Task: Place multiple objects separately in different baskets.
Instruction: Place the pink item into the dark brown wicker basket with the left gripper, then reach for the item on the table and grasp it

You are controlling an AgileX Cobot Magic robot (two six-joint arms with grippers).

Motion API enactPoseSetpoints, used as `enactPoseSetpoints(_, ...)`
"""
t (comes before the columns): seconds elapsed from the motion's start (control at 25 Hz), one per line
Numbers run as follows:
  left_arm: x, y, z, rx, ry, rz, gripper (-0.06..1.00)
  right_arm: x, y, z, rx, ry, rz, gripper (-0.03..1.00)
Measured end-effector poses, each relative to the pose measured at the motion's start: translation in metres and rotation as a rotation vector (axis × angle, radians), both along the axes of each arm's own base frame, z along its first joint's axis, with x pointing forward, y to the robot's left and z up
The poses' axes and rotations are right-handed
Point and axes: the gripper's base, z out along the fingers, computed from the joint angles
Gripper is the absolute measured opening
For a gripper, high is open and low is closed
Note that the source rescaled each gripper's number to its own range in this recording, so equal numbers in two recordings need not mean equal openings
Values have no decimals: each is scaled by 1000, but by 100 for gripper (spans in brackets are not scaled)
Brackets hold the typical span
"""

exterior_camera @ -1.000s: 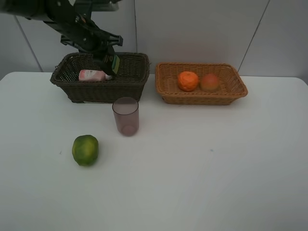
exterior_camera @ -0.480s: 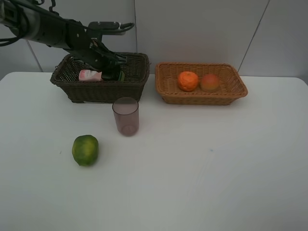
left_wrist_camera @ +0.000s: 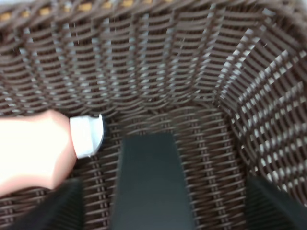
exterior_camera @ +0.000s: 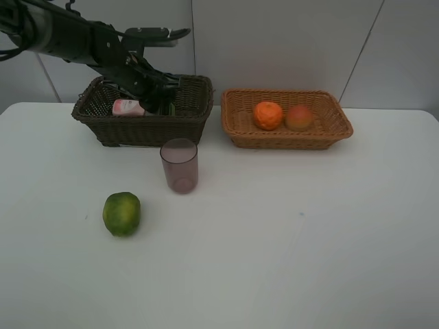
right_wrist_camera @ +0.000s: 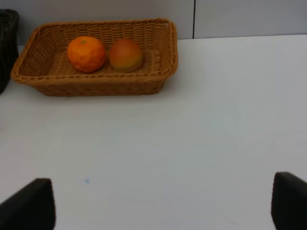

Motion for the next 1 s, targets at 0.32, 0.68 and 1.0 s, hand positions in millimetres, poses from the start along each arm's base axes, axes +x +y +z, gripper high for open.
enactPoseSetpoints(0.32,-12,4,55,-18,-55,-1,98,0,0,0,0,0,0,96)
enactPoseSetpoints(0.68,-53,17,121,54,-9,-24,98,0,0,0,0,0,0,96)
enactPoseSetpoints(1.0,-108,34,137,72,35,-27,98,0,0,0,0,0,0,96)
